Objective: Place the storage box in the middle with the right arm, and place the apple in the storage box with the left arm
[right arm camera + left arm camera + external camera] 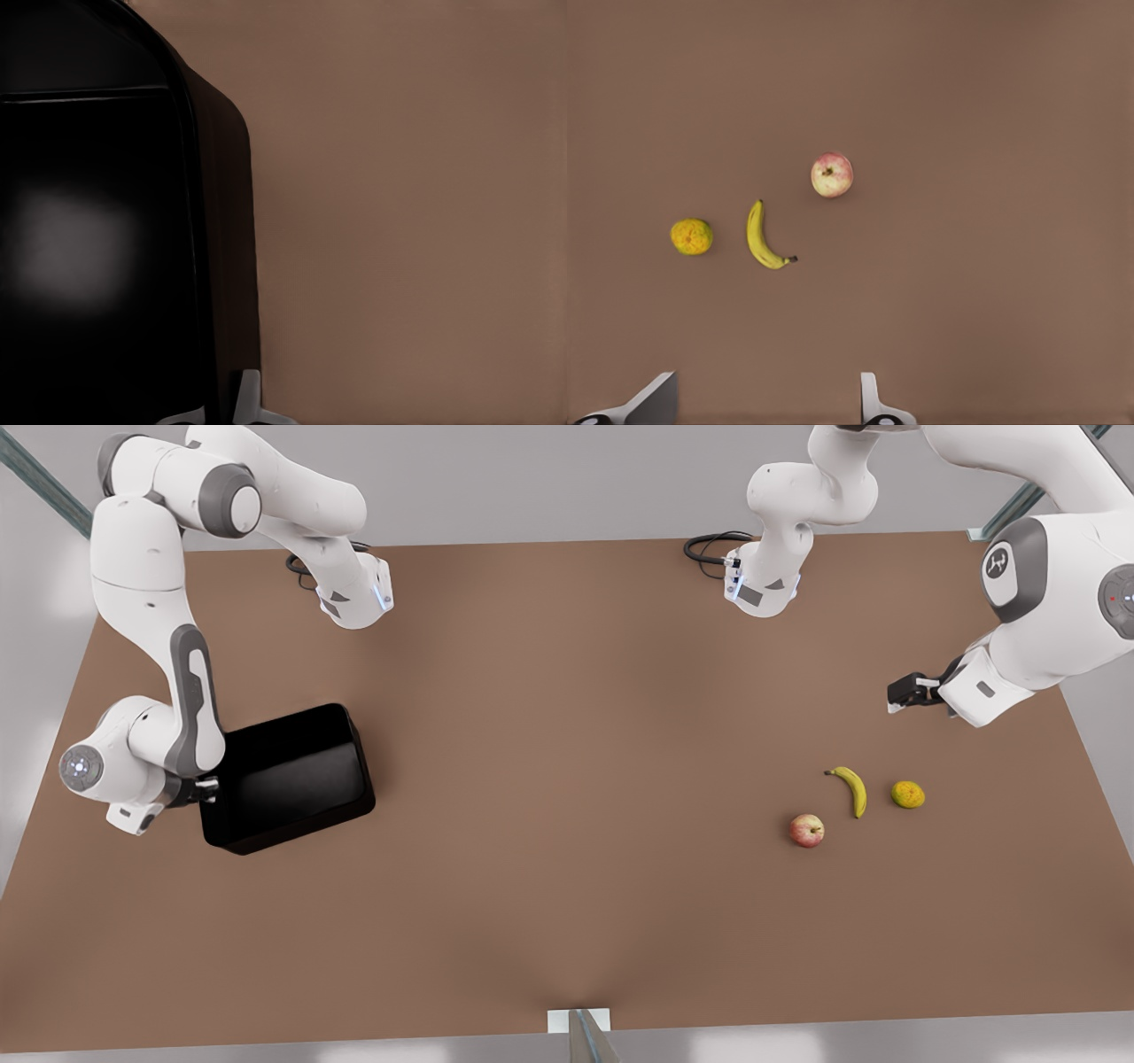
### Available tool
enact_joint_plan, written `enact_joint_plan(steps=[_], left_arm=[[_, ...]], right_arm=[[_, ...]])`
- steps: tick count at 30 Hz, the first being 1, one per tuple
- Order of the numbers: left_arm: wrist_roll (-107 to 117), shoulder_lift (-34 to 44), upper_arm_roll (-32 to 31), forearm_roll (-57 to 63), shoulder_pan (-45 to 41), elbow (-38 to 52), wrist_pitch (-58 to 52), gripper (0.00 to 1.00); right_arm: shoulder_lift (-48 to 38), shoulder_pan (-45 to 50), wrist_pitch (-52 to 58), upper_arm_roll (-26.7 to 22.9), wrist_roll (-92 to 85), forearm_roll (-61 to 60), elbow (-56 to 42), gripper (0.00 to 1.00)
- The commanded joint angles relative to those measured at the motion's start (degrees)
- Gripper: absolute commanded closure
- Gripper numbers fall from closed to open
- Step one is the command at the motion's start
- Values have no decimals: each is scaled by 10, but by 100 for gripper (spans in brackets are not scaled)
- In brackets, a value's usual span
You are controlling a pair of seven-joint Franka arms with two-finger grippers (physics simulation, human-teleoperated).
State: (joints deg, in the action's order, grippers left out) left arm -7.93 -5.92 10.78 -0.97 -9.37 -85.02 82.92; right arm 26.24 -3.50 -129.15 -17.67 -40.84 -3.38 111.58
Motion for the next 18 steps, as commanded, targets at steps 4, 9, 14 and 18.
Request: enact_joint_plan(steps=[4,9,14,18], left_arm=[[-2,-3,0,-3,0,0,-4,0],[-7,-1,0,-6,0,20,-21,0],[-13,-6,1,-6,1,42,-44,0],[-13,-8,1,-6,1,43,-60,0]], right_arm=[[-8,38,105,11,-15,-8,-80,79],[-6,93,183,40,41,-82,-164,79],[28,194,181,51,187,-111,-221,79],[68,263,181,52,342,-170,-268,79]])
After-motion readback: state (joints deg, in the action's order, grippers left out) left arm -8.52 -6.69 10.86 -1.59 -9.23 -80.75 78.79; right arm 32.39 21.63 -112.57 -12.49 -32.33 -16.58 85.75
